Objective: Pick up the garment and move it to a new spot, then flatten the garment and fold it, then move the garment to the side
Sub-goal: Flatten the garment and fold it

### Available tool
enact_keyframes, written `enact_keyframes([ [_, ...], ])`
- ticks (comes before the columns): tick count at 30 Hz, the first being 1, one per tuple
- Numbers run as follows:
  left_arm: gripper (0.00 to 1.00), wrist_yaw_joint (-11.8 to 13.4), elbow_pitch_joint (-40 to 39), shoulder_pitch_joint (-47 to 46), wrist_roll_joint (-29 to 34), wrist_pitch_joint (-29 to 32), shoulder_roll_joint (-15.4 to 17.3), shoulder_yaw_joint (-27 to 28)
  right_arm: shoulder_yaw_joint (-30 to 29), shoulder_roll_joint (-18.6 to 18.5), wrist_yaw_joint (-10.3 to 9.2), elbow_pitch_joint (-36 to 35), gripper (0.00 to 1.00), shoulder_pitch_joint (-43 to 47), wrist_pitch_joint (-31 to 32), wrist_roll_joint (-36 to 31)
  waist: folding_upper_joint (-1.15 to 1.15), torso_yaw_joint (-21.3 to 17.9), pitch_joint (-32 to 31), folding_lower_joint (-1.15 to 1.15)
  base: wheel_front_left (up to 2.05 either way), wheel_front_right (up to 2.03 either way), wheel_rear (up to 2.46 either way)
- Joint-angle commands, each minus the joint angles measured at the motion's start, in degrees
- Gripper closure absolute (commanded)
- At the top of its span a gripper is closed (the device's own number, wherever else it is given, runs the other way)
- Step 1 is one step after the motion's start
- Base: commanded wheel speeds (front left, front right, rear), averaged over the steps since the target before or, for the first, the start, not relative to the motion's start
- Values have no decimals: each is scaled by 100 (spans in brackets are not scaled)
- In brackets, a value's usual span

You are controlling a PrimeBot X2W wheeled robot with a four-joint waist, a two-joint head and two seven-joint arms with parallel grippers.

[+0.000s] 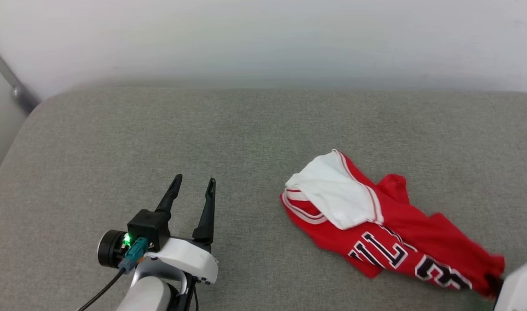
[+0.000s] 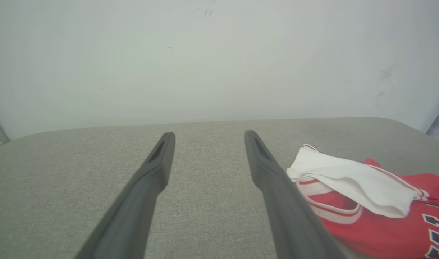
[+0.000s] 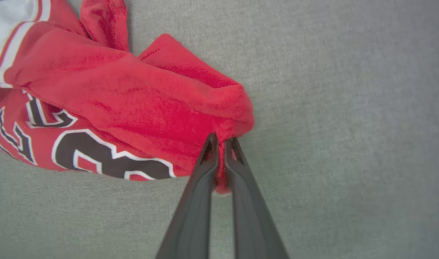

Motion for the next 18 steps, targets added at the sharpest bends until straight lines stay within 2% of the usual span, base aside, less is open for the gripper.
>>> enact_keyframes([
  [1,0,38,-40,59,-27,14,43,23,-205,215,-2,186,100,273,-162,-49,0,-54,-6,0,0,0,0],
  [3,0,33,-52,71,-33,24,58,28,-291,293,-2,313,100,393,-224,-58,0,-71,-8,0,0,0,0],
  [4,0,48,-62,72,-41,29,70,36,-340,348,-3,434,82,507,-298,-95,0,-82,-6,0,0,0,0],
  [5,0,68,-71,80,-59,40,81,53,-350,397,-3,527,55,566,-414,-94,0,-95,-8,0,0,0,0],
  [6,0,81,-82,103,-71,44,93,67,-340,433,-3,576,0,582,-580,-103,0,-109,-17,0,0,0,0],
  [13,0,181,-226,210,-107,110,174,126,-184,559,-3,194,0,561,-1832,-185,0,-172,-5,0,0,0,0],
  [18,0,218,-287,216,-112,149,223,118,7,502,-2,-442,0,279,-2100,-387,0,-174,-31,0,0,0,0],
])
